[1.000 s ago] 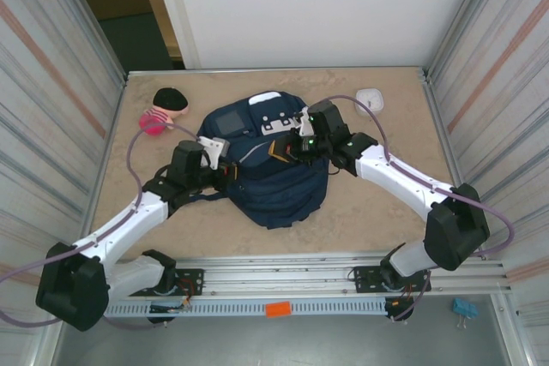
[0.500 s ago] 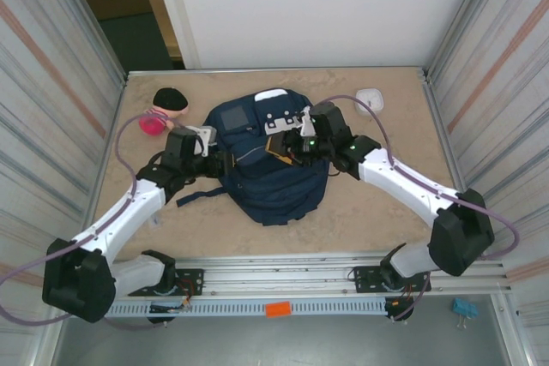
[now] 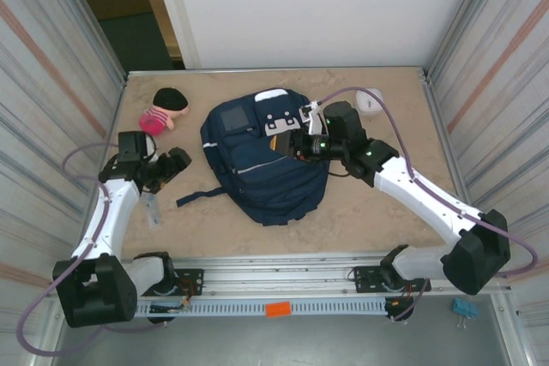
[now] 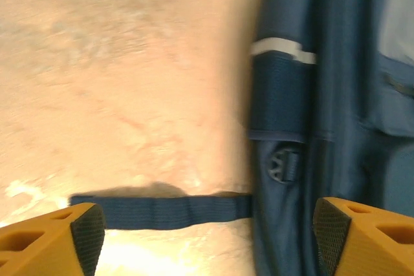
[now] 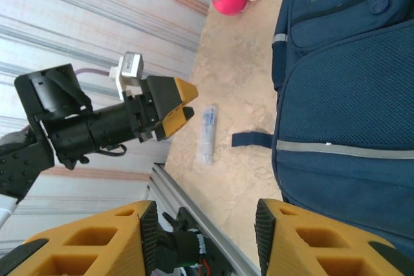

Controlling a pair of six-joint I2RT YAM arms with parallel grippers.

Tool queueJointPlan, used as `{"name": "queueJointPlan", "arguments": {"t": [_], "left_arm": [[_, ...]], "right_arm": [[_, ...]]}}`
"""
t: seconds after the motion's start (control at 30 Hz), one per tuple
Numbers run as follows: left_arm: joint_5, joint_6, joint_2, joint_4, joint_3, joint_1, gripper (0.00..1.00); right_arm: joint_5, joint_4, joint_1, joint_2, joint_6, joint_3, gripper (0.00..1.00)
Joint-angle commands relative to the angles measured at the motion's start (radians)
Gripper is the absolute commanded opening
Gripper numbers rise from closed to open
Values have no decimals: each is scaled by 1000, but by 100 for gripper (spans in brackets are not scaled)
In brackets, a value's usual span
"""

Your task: Pack the student bag

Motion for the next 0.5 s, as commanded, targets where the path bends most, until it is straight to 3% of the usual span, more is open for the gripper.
{"name": "queueJointPlan", "arguments": {"t": [0.0, 0.27, 0.47], "left_arm": [[15, -11, -29, -76, -46, 90, 87], [-29, 58, 13, -61, -89, 262, 89], [-85, 101, 125, -5, -33, 288, 89]], "right_arm": [[-24, 42, 7, 37, -52, 3, 44], [-40, 45, 6, 105, -102, 8, 44], [-63, 29, -10, 136, -130, 9, 44]]}}
